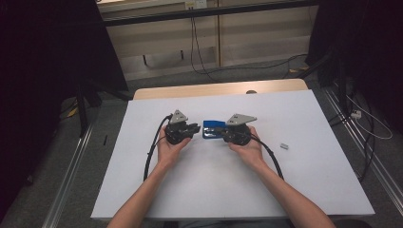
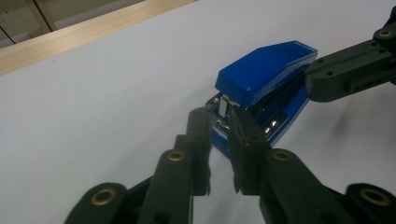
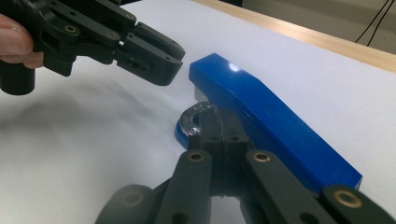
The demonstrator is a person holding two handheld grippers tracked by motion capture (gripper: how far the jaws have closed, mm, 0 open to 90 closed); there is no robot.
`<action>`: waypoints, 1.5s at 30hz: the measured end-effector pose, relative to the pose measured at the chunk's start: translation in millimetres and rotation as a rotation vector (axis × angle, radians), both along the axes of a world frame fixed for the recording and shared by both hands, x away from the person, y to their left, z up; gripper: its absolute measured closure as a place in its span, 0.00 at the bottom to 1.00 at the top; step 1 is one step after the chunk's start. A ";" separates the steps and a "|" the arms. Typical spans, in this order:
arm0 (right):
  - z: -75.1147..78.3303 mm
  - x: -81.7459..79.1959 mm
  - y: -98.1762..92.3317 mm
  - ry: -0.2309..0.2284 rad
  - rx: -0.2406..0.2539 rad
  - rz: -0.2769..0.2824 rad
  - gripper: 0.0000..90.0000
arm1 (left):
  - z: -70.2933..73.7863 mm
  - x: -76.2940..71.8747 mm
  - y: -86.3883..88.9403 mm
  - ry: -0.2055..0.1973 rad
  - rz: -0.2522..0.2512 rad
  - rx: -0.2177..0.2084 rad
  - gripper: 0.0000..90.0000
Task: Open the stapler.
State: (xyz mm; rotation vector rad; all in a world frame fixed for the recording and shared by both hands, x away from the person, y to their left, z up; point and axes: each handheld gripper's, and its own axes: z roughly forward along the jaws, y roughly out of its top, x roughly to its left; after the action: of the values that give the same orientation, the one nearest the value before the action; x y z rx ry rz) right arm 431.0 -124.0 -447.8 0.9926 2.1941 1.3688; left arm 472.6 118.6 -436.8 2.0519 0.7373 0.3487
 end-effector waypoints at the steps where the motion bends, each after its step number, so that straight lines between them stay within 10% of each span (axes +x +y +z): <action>1: 0.1 0.8 0.1 0.002 -0.002 0.002 1.00 | -0.2 0.2 0.2 0.002 -0.001 -0.001 0.92; 45: -9.1 14.6 10.7 0.093 -0.128 -0.019 1.00 | -8.1 6.6 -17.7 0.022 -0.012 0.055 1.00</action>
State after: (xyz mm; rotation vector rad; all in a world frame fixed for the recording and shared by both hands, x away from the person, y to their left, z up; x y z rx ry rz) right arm 445.5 -113.4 -456.9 1.0458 2.3019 1.1788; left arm 479.2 100.9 -444.9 2.1145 0.7351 0.3438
